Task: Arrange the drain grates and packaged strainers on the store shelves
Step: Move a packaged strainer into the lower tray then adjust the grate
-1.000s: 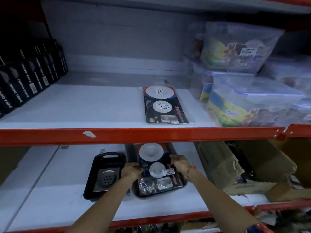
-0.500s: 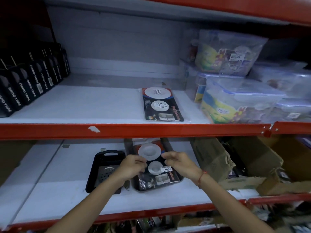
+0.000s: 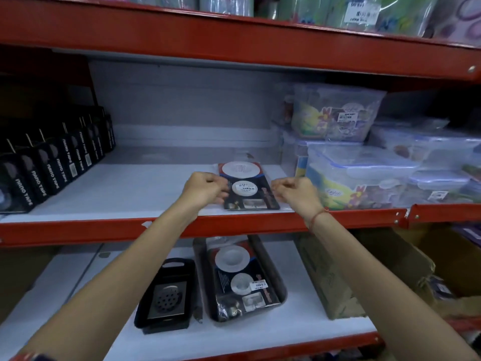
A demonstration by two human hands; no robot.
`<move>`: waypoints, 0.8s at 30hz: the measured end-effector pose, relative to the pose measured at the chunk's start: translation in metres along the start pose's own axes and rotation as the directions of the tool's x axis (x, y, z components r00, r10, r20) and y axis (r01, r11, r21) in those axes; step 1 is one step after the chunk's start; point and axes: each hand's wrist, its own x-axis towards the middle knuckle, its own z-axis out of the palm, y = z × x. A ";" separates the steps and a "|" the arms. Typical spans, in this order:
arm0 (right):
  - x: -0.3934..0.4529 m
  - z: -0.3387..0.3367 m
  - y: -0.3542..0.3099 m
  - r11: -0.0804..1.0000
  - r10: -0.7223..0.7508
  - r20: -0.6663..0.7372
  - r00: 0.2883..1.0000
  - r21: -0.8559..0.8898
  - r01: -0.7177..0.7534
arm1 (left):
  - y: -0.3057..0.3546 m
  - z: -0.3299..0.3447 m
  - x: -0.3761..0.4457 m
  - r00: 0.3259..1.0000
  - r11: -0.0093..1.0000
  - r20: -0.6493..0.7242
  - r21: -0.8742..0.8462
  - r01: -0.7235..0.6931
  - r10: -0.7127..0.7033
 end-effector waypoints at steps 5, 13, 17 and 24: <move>0.054 0.008 0.003 0.937 0.230 -0.106 0.968 -0.244 -0.249 | 0.004 0.010 0.046 0.972 0.979 -0.123 -0.021 0.201 -0.202; 0.078 0.012 0.007 0.935 0.344 -0.068 0.936 -0.064 -0.349 | -0.001 0.017 0.075 0.955 0.958 -0.123 -0.132 0.254 -0.270; 0.068 0.001 0.011 0.939 0.317 0.002 0.949 0.143 -0.314 | 0.001 0.012 0.066 0.975 0.976 -0.103 -0.116 0.186 -0.198; 0.000 -0.033 0.000 0.883 0.222 0.202 0.954 0.374 -0.285 | 0.012 0.002 0.002 0.994 0.969 0.042 -0.219 0.110 -0.103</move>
